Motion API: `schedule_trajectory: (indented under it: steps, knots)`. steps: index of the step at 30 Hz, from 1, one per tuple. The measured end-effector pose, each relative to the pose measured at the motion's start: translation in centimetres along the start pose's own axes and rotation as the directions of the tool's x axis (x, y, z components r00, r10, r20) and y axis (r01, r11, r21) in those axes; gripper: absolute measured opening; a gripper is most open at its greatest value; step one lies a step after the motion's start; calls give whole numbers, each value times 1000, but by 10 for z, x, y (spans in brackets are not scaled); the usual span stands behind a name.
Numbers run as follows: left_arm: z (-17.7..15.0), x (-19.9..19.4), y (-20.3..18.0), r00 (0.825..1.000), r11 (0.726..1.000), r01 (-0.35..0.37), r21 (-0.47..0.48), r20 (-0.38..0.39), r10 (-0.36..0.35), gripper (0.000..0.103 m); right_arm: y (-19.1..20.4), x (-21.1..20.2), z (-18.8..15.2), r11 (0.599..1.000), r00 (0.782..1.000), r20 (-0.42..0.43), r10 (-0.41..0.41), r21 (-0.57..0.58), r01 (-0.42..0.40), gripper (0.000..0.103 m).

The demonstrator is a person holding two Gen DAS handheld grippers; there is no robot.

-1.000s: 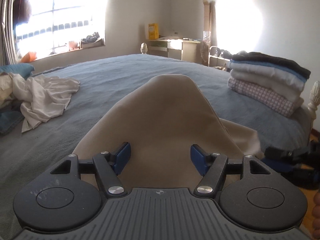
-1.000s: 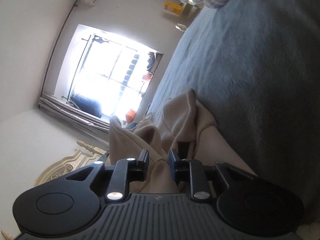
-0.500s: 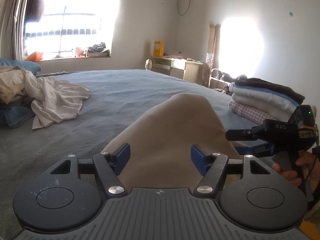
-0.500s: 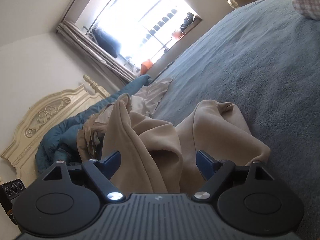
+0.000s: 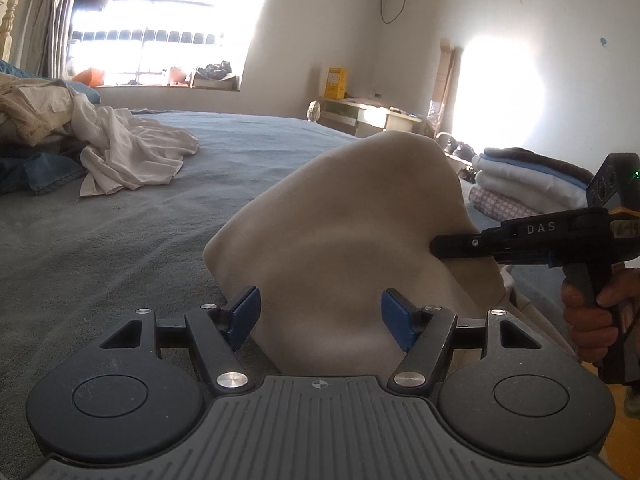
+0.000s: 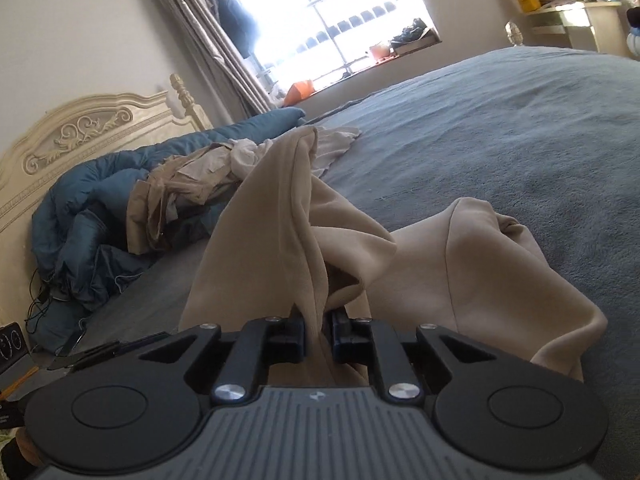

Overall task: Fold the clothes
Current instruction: 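Lift the folded hoodie off the blanket with both grippers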

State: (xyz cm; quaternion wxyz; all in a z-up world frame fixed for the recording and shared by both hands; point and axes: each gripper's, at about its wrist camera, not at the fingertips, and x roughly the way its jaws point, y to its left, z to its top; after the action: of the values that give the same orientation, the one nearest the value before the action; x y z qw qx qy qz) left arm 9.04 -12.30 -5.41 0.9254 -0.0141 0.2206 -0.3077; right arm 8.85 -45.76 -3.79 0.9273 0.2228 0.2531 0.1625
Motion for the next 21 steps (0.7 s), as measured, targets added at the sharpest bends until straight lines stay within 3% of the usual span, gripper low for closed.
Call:
schedule_trajectory:
  steps: [4,6,16,21]
  knots:
    - [10,2,-17,999,998,26,51,33,-27,67,-8,-29,16,996,995,94,12,90,-20,9]
    - [15,6,-27,998,996,37,87,48,-41,67,-12,-39,22,996,993,117,-23,93,12,9]
    - [21,33,-67,993,970,88,228,59,-104,69,-65,-53,24,977,986,134,-98,203,69,9]
    - [17,50,-74,994,956,92,279,30,-105,70,-89,-41,23,970,991,82,-106,229,85,9]
